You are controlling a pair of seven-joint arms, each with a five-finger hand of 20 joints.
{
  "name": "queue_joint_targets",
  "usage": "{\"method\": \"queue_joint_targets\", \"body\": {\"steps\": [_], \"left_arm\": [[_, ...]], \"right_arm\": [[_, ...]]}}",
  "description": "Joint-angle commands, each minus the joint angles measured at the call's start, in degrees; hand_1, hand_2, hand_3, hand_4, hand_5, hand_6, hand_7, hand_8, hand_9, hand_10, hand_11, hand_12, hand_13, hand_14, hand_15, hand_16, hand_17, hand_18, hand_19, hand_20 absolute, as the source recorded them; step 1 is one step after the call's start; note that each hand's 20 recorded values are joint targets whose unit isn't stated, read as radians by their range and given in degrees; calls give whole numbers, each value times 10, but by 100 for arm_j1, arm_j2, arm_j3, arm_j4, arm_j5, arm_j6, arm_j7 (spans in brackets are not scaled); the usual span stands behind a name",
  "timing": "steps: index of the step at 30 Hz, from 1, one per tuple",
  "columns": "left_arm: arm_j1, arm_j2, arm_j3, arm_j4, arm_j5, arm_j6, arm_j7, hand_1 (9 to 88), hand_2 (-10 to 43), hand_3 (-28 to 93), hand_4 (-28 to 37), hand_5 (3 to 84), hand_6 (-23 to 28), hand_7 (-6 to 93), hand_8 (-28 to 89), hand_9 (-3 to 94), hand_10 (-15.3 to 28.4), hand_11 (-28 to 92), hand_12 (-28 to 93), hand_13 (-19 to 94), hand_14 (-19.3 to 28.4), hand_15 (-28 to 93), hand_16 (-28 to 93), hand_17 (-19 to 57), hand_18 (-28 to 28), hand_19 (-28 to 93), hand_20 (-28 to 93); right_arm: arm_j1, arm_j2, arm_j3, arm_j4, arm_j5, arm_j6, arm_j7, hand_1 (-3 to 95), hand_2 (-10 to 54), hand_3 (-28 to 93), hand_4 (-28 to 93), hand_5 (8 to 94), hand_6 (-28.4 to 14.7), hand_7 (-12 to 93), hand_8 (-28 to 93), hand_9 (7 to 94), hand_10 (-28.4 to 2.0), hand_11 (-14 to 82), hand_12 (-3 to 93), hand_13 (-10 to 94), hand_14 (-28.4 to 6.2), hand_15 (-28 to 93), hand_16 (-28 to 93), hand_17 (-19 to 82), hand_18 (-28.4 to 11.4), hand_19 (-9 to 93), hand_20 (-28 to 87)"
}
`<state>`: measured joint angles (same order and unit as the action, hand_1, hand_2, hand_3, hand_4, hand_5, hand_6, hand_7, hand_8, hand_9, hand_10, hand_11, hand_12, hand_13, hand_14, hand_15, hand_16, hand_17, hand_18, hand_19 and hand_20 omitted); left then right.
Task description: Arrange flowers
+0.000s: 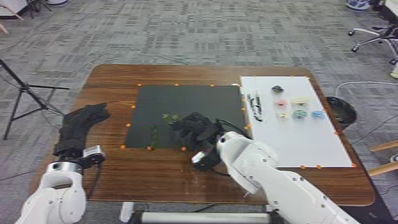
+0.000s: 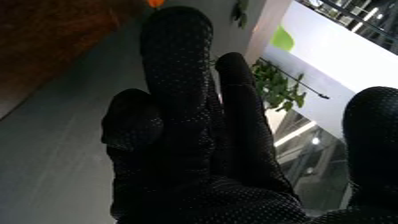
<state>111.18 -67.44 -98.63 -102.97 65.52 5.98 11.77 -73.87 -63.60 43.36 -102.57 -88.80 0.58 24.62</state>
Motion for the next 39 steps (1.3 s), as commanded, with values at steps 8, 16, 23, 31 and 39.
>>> {"method": "queue_joint_targets", "body": {"steps": [8, 16, 23, 31, 39], "left_arm": [[4, -12, 23, -4, 18, -51, -48, 265, 81, 664, -251, 573, 33, 152, -65, 546, 152, 219, 144, 451, 188, 254, 23, 110, 126, 133, 224], [32, -17, 13, -17, 12, -47, -33, 265, 81, 664, -251, 572, 33, 152, -65, 546, 151, 219, 144, 452, 188, 255, 23, 110, 126, 133, 223], [0, -23, 22, -7, 20, -67, -32, 264, 81, 665, -251, 572, 33, 151, -65, 547, 152, 218, 144, 453, 189, 255, 22, 110, 125, 131, 223], [-7, -33, 18, -11, 24, -72, -42, 264, 81, 664, -250, 573, 33, 151, -65, 546, 151, 219, 144, 452, 188, 255, 22, 111, 125, 132, 224], [20, -25, 5, -29, 12, -51, -50, 265, 81, 663, -251, 573, 33, 151, -65, 546, 151, 219, 144, 453, 189, 254, 22, 110, 125, 132, 224]], "right_arm": [[195, -161, 81, -100, 174, 463, -216, 177, 57, 529, -73, 591, -60, 61, -38, 640, -175, 84, 136, 864, -97, 401, 314, 565, -151, 874, 359], [139, -123, 100, -105, 154, 482, -190, 180, 58, 525, -74, 592, -59, 64, -38, 641, -173, 84, 137, 866, -96, 401, 317, 565, -152, 876, 357], [2, -35, 64, -143, 117, 346, -154, 179, 58, 526, -73, 595, -60, 64, -39, 644, -172, 84, 137, 867, -95, 400, 317, 565, -151, 877, 357], [-183, -17, 45, -43, -17, -403, 149, 179, 59, 523, -73, 596, -59, 63, -40, 648, -170, 85, 136, 863, -97, 399, 317, 563, -153, 877, 357], [-13, -113, 243, -33, 115, -1, 37, 182, 59, 518, -71, 591, -61, 57, -39, 647, -171, 85, 135, 862, -99, 396, 316, 560, -157, 875, 357]]}}
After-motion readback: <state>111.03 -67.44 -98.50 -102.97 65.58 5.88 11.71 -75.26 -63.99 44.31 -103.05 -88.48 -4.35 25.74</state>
